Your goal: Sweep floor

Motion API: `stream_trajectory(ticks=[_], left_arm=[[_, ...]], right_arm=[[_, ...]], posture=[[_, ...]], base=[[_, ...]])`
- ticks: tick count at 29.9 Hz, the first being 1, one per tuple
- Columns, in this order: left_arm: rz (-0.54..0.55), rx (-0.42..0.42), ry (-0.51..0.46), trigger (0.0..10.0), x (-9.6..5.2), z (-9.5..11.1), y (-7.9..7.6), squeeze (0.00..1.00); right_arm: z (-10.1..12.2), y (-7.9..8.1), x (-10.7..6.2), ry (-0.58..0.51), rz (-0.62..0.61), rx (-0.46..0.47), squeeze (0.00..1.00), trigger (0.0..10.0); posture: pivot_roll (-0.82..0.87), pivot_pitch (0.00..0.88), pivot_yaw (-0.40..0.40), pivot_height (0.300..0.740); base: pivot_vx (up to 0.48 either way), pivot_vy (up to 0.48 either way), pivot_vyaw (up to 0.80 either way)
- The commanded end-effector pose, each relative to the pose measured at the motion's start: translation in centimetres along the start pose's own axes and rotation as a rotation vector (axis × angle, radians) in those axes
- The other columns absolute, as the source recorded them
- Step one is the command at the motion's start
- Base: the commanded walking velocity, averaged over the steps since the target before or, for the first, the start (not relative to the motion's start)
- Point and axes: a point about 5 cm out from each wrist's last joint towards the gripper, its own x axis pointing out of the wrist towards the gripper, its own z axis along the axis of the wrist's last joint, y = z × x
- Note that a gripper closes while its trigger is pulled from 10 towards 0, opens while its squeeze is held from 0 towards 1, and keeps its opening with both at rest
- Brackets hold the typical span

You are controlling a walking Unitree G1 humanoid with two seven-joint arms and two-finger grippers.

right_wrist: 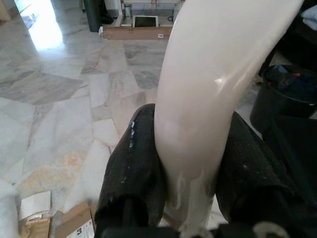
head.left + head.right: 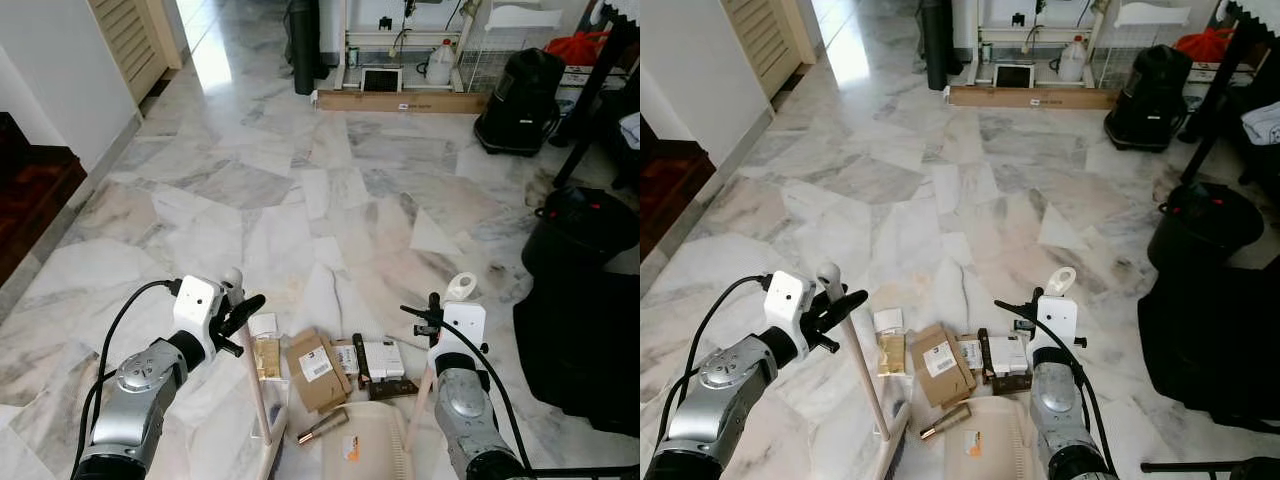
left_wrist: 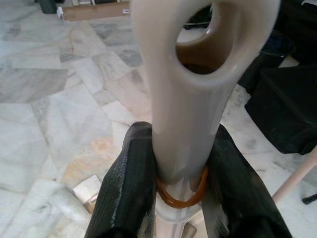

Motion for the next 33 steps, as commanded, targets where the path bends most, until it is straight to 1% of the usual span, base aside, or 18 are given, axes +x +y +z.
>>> stream_trajectory(ticks=[1, 4, 6, 11, 15, 21, 26, 28, 30, 33], left_arm=[[-0.001, -0.048, 0.021, 10.0, -0.1, -0.7, 0.1, 0.00], [0.009, -0.060, 0.011, 10.0, 0.0, -0.7, 0.2, 0.00], [0.030, -0.102, -0.030, 10.0, 0.3, -0.1, 0.5, 0.00], [0.034, -0.135, -0.057, 10.0, 0.7, 0.3, 0.7, 0.00], [0.039, -0.177, -0.081, 10.0, 1.1, 0.6, 0.8, 0.00], [0.028, -0.214, -0.092, 10.0, 1.3, 0.6, 0.7, 0.00], [0.047, -0.253, -0.138, 10.0, 1.4, 1.1, 1.0, 0.00], [0.059, -0.243, -0.141, 10.0, 1.3, 1.2, 1.2, 0.00], [0.096, -0.191, -0.138, 10.0, 1.2, 1.3, 1.7, 0.00], [0.119, -0.151, -0.137, 10.0, 1.0, 1.4, 1.9, 0.00]], right_arm=[[-2.0, 0.0, -1.1, 0.103, -0.005, 0.010, 0.00, 10.0], [-2.0, 0.0, -1.1, 0.103, -0.005, 0.009, 0.00, 10.0], [-2.0, -0.1, -1.1, 0.103, -0.006, 0.009, 0.00, 10.0], [-2.0, 0.0, -1.1, 0.103, -0.004, 0.010, 0.00, 10.0], [-2.0, 0.0, -1.1, 0.104, -0.003, 0.012, 0.00, 10.0], [-2.0, 0.0, -1.1, 0.104, -0.003, 0.014, 0.00, 10.0], [-1.9, 0.0, -1.0, 0.104, -0.001, 0.017, 0.00, 10.0], [-1.9, 0.0, -1.0, 0.104, 0.000, 0.017, 0.00, 10.0], [-1.9, 0.0, -1.0, 0.103, 0.002, 0.018, 0.00, 10.0], [-1.8, 0.0, -1.0, 0.099, 0.002, 0.023, 0.00, 10.0]], posture=[[0.05, 0.131, 0.064, 0.740], [0.05, 0.133, 0.064, 0.740], [0.05, 0.132, 0.063, 0.740], [0.05, 0.132, 0.064, 0.740], [0.04, 0.132, 0.065, 0.740], [0.04, 0.131, 0.064, 0.740], [0.04, 0.128, 0.063, 0.740], [0.04, 0.126, 0.062, 0.740], [0.04, 0.122, 0.062, 0.740], [0.05, 0.116, 0.062, 0.740]], base=[[0.000, 0.000, 0.00], [0.000, 0.000, 0.00], [0.000, 0.000, 0.00], [0.000, 0.000, 0.00], [0.000, 0.000, 0.00], [0.000, 0.000, 0.00], [0.000, 0.000, 0.00], [0.000, 0.000, 0.00], [0.000, 0.000, 0.00], [0.000, 0.000, 0.00]])
